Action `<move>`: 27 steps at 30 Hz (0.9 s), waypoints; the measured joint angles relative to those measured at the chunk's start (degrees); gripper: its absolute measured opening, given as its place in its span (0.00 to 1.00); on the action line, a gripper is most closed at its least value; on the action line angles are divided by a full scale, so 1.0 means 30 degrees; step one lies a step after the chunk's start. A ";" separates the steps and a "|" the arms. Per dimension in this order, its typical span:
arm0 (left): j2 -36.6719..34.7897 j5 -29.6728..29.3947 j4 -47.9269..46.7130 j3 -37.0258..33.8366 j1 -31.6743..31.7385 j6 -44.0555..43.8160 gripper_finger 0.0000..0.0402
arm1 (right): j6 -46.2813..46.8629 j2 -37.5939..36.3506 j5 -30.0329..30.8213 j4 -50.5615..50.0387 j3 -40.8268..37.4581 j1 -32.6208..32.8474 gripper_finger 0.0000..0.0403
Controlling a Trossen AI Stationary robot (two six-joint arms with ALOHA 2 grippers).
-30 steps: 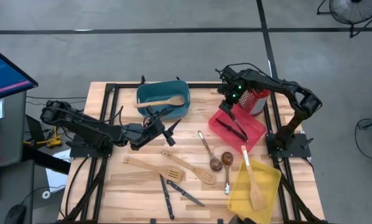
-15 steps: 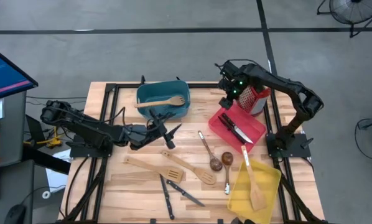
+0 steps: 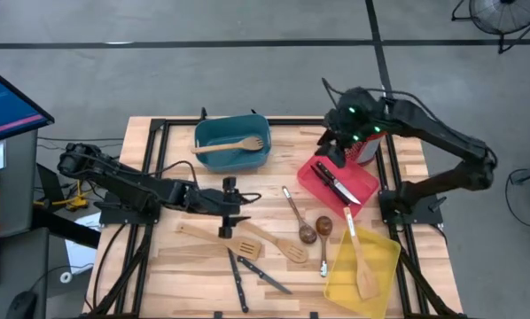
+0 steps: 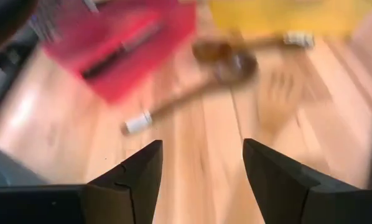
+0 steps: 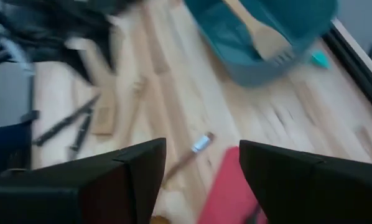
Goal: Pick & Place Kitchen Items
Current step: Put the wooden slotted spatula into the yellow bin
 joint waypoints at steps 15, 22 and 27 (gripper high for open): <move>0.0000 0.1091 -0.3224 -0.3394 -0.2549 -0.4986 0.51 | 0.1789 -0.1458 0.6003 0.0635 0.0000 0.7334 0.51; 0.0000 0.1092 -0.3134 -0.4605 -0.4164 -0.6262 0.51 | 0.1796 -0.0626 0.6306 0.0710 -0.0034 0.7816 0.51; 0.0000 0.1086 -0.2852 -0.5193 -0.4881 -0.7058 0.51 | 0.1796 0.0031 0.6306 0.0812 0.0007 0.7758 0.51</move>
